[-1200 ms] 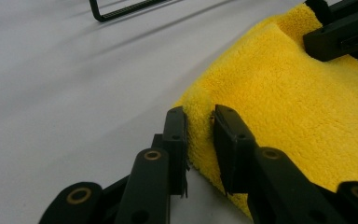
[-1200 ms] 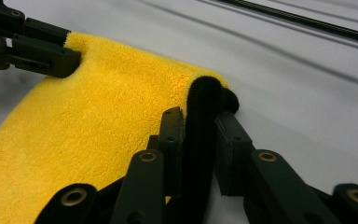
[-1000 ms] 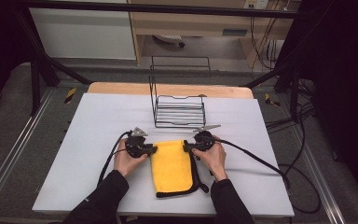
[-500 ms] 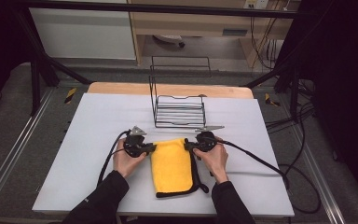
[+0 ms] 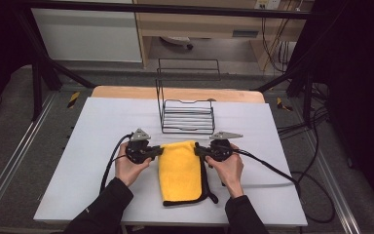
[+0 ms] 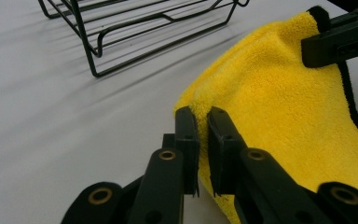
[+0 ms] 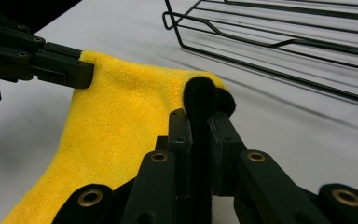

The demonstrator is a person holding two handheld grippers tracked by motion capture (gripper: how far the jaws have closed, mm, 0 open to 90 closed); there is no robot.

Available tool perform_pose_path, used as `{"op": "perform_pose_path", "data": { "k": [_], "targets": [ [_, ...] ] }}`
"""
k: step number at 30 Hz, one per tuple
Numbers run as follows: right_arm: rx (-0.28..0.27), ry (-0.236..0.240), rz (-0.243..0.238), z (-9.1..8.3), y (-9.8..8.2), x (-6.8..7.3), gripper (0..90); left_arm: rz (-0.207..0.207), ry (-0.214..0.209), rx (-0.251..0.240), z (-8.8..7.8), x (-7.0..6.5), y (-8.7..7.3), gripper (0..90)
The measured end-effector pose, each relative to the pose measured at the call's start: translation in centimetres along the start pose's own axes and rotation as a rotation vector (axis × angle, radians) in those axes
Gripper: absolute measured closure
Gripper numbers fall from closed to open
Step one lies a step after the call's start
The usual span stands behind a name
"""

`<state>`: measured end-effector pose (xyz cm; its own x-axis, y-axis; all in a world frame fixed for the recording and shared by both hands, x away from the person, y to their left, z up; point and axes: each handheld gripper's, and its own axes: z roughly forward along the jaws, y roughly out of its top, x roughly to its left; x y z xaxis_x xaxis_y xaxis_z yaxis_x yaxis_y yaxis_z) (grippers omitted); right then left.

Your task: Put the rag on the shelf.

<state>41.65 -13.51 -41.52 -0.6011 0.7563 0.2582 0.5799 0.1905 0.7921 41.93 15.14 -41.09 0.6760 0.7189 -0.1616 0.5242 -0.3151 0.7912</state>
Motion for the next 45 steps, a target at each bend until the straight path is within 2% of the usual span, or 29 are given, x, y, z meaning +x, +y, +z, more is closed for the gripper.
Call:
{"op": "perform_pose_path", "data": {
  "k": [13, 24, 34, 45],
  "targets": [
    [-0.067, 0.014, -0.015, -2.7, 0.3, 0.7, 81.3, 0.04, -0.021, -0.052, -1.9, -1.4, 1.3, 83.3],
    [-0.126, 0.007, -0.029, -4.5, 0.6, 0.9, 81.3, 0.069, -0.038, -0.097, -3.0, -2.6, 2.4, 83.3],
    [-0.177, -0.011, -0.085, -6.5, 1.8, 1.8, 81.3, 0.092, -0.041, -0.133, -4.0, -3.1, 3.6, 83.4],
    [-0.248, -0.04, -0.118, -8.2, 3.8, 2.2, 81.3, 0.118, -0.029, -0.188, -5.2, -3.7, 6.1, 83.5]
  ]
}}
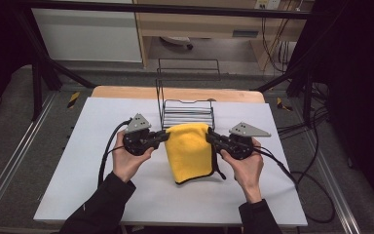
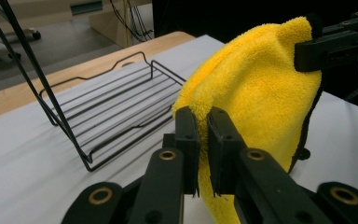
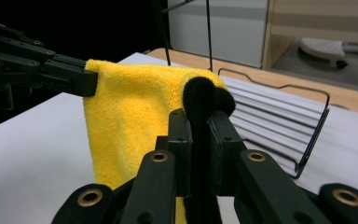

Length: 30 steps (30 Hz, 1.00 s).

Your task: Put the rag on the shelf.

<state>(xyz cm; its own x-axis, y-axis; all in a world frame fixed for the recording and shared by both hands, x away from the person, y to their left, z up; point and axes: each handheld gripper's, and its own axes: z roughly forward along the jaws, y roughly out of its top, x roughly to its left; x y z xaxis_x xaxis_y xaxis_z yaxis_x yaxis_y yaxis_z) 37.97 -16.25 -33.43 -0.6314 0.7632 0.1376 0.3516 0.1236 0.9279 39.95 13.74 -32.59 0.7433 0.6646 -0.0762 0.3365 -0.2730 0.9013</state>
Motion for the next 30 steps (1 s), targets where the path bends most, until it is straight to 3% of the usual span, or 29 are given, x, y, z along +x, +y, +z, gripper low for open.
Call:
{"op": "perform_pose_path", "data": {
  "k": [18, 30],
  "targets": [
    [-0.116, -0.035, -0.051, -0.6, 3.7, 0.7, 81.4, -0.002, 0.036, -0.123, -1.2, 0.7, 2.9, 83.5],
    [-0.177, -0.041, -0.058, -0.8, 5.9, 1.0, 81.4, 0.002, 0.059, -0.195, -1.8, 1.0, 4.6, 83.6]
  ]
}}
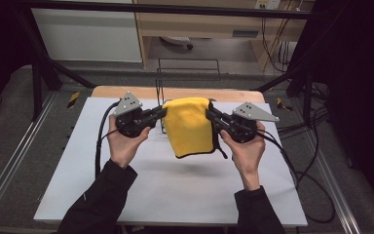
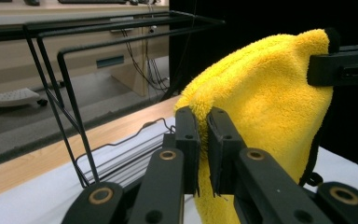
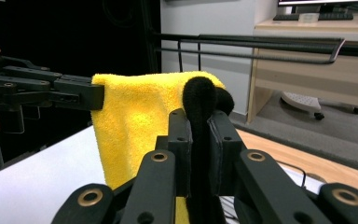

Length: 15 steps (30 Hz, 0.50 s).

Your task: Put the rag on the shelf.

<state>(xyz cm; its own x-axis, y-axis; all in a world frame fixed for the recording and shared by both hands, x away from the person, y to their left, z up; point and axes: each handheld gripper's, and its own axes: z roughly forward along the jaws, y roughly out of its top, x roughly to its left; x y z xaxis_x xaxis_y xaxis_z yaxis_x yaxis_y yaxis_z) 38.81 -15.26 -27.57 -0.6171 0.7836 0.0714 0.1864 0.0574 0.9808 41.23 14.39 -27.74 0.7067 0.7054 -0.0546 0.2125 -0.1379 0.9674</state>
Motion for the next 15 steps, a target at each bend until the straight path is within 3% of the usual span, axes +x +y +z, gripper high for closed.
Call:
{"op": "perform_pose_path", "data": {
  "k": [15],
  "targets": [
    [-0.079, -0.02, -0.02, 0.1, 2.5, 0.1, 81.4, 0.01, 0.013, -0.086, -0.2, 0.3, 2.6, 83.8]
  ]
}}
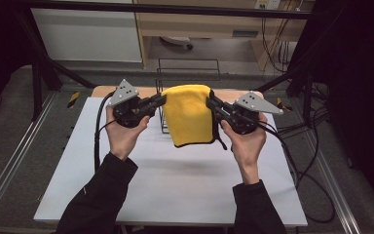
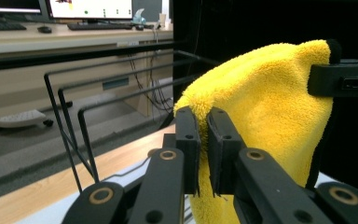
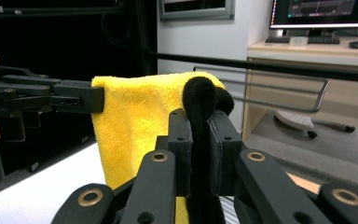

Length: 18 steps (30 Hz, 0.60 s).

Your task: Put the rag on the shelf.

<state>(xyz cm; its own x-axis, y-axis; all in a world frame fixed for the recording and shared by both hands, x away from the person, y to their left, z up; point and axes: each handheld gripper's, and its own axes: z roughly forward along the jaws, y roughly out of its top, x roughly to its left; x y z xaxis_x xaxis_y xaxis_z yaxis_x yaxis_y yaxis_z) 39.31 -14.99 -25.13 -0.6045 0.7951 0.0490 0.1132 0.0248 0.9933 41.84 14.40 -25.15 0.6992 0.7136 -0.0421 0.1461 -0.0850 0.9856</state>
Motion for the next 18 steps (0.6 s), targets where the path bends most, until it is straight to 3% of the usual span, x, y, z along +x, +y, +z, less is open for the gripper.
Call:
{"op": "perform_pose_path", "data": {
  "k": [18],
  "targets": [
    [-0.087, -0.015, 0.0, 0.9, 2.7, 0.0, 81.4, 0.014, 0.029, -0.074, 0.1, 0.8, 3.2, 83.8]
  ]
}}
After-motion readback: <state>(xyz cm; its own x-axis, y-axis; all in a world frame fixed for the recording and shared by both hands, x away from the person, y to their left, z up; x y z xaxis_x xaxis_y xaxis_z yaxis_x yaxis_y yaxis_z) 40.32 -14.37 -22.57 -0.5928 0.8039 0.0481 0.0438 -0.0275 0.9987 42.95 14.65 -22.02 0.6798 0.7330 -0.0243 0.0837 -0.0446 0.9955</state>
